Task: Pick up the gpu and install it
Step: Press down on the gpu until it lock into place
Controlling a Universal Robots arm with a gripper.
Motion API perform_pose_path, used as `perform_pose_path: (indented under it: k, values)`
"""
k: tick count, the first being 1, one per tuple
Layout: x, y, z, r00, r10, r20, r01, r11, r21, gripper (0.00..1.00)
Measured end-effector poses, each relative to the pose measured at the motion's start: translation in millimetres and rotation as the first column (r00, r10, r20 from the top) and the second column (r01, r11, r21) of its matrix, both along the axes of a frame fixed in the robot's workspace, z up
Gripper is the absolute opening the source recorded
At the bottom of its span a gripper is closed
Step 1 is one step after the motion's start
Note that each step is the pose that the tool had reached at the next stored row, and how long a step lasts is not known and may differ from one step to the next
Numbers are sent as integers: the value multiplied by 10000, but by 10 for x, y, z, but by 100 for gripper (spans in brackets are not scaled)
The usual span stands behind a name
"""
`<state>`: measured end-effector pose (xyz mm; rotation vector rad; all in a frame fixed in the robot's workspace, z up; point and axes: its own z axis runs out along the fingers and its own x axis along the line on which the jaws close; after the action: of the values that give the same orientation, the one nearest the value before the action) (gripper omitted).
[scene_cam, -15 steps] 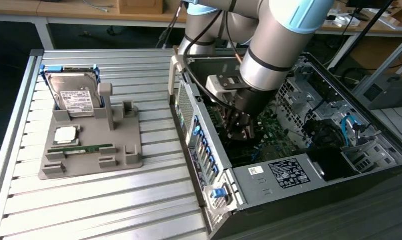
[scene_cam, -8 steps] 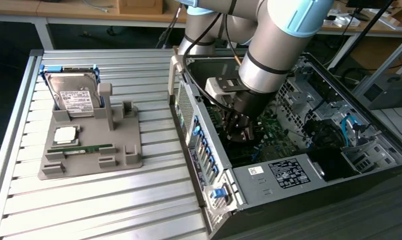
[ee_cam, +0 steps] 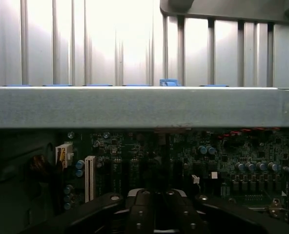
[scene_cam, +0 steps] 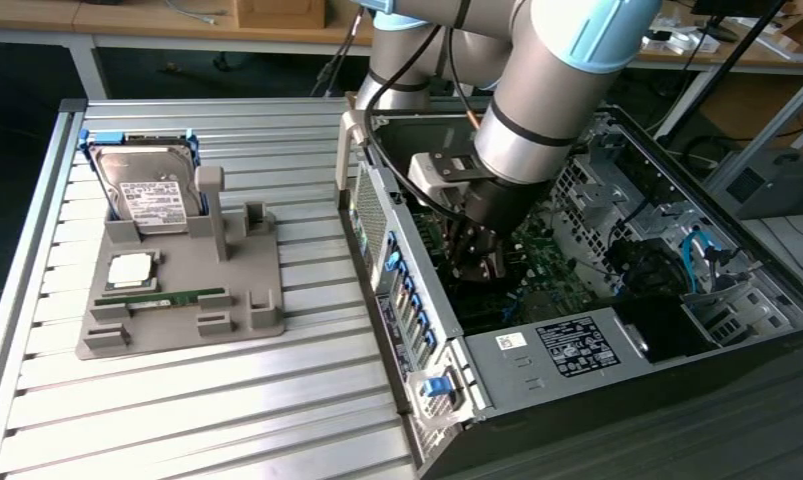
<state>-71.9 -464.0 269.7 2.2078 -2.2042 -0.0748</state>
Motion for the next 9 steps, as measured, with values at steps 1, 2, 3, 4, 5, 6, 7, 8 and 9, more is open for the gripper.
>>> perform_pose_path:
  k: [1,2,3,4,5,6,7,8,9]
  values:
    - [0,3,0,10000,0,0,0,10000,-1,10]
    - [-1,11,0,10000,-1,0,1,10000,-1,10]
    - [-1,19,0,10000,-2,0,2,10000,-1,10]
    - [0,26,0,10000,-1,0,1,10000,0,10]
    - [0,29,1,10000,0,-1,0,10000,-2,10]
    - [0,30,0,10000,1,-1,-1,10000,-2,10]
    - [0,30,0,10000,0,-1,0,10000,-2,10]
    - [0,30,0,10000,0,-1,0,10000,-1,10]
    - [0,30,0,10000,0,0,0,10000,0,10]
